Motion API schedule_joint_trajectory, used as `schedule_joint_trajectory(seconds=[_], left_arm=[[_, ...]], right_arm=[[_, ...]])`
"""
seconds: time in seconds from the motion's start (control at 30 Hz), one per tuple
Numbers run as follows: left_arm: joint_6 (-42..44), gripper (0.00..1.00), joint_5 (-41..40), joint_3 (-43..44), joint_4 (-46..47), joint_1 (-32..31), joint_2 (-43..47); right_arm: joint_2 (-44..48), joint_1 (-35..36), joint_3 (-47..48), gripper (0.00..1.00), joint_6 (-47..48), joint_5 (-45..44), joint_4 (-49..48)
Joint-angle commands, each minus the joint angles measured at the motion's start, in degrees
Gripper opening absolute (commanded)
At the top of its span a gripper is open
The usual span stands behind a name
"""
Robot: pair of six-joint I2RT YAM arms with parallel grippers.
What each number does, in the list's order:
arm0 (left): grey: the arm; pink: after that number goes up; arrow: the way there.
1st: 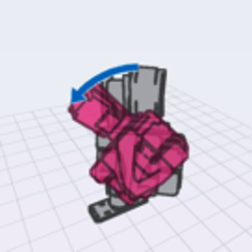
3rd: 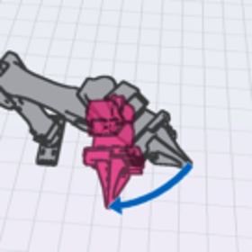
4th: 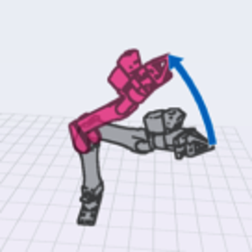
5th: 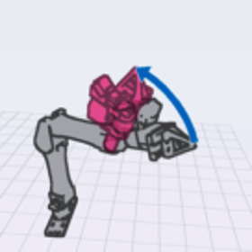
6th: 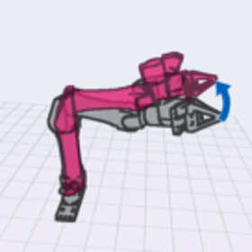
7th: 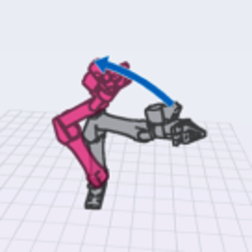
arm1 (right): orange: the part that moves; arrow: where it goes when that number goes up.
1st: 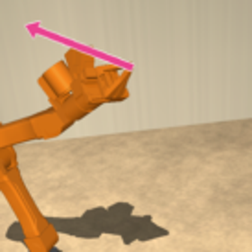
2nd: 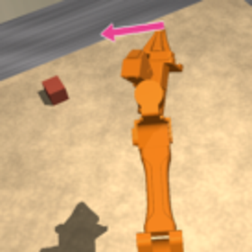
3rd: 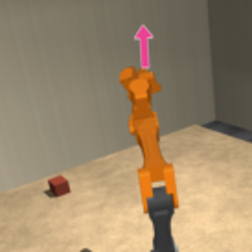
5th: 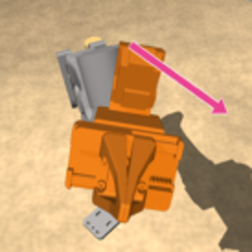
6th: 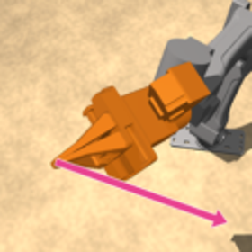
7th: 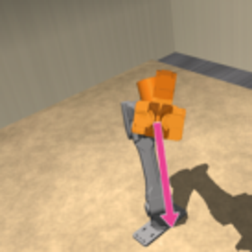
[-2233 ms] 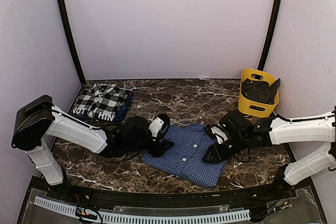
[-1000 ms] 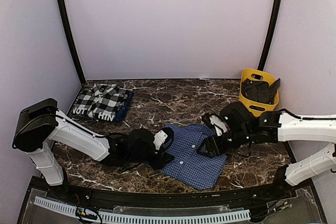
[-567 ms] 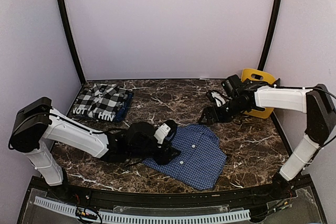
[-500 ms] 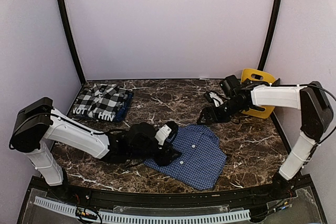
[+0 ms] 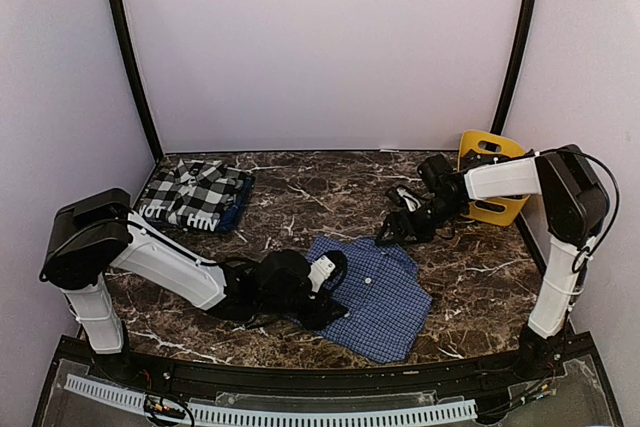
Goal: Fold and stack the long sleeve shirts
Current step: Pick up the square-folded shirt from the center of the board.
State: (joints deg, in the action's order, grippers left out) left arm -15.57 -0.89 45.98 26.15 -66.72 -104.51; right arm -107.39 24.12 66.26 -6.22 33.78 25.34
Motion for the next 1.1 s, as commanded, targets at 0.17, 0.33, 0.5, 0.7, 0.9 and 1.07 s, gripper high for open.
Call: schedule_joint_trajectory(seconds=[0.17, 0.33, 0.5, 0.7, 0.9, 1.07], left_arm=[[0.61, 0.56, 0.46, 1.11, -0.53, -0.52, -1.04], [0.72, 0.55, 0.08, 1.43, -0.54, -0.52, -1.37], [0.64, 0.55, -0.35, 1.36, -0.89, -0.59, -1.32], [0.71, 0.55, -0.8, 0.81, -0.59, -0.61, -1.31], [1.17, 0.55, -1.42, 0.63, -1.39, -0.61, -1.31], [1.33, 0.55, -1.84, 0.01, -1.51, -0.61, -0.87]], right_arm=[[-2.33, -0.74, -0.46, 0.93, 1.15, 7.08, -2.41], [-2.79, -0.74, -2.68, 0.92, 0.59, 13.37, -3.54], [-3.05, -0.66, -4.78, 0.91, 0.15, 16.88, -4.91], [-2.44, -0.37, -7.51, 0.88, -0.97, 19.46, -6.78], [-1.57, 2.25, -8.74, 0.84, -0.33, 18.4, -5.94], [-2.49, 4.95, -9.4, 0.75, -0.11, 18.9, -6.52]])
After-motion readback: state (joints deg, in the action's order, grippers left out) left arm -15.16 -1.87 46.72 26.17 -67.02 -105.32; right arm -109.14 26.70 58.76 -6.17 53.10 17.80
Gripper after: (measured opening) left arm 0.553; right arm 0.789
